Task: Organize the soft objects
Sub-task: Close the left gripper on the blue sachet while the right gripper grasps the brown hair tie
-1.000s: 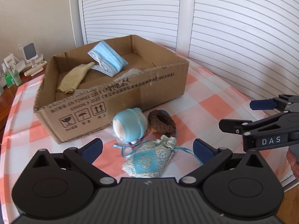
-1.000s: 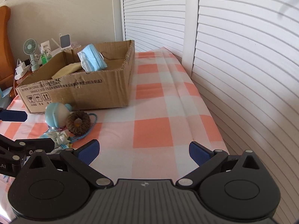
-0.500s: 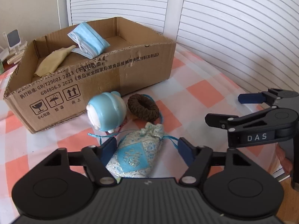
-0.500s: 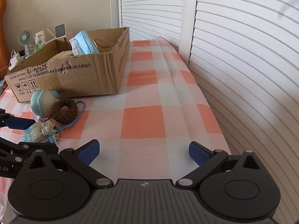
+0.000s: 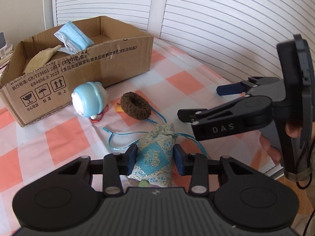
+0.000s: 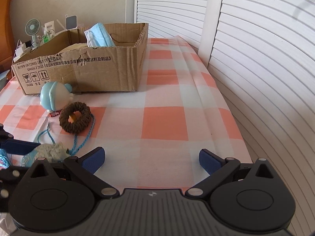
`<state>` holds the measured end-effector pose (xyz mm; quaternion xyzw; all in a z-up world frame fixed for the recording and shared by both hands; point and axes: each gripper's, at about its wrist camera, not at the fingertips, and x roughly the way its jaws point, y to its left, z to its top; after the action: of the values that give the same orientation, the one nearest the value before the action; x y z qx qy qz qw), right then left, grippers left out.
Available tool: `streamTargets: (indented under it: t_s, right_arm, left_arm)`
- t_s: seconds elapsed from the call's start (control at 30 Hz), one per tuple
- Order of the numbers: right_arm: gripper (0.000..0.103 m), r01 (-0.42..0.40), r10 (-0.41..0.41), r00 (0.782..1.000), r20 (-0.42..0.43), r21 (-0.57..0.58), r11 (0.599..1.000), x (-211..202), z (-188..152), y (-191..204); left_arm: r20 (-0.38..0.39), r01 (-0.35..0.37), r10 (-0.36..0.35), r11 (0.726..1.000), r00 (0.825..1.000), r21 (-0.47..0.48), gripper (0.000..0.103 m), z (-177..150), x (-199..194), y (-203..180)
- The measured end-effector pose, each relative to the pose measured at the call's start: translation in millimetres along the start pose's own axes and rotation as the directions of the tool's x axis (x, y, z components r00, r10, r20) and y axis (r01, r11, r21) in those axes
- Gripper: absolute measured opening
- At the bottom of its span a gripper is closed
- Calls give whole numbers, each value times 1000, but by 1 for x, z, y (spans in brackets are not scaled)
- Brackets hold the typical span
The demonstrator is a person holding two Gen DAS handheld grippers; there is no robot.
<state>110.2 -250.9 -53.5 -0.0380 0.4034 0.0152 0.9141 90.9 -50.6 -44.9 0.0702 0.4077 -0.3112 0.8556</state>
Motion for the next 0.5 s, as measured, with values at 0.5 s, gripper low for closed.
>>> streamTargets:
  t_s: [0.5]
  right_arm:
    - [96,-207,218,971,95,-116,971,-17,18,31]
  left_arm:
    - [-1,-1,1,1000,1000,-8,39,-5,-8,12]
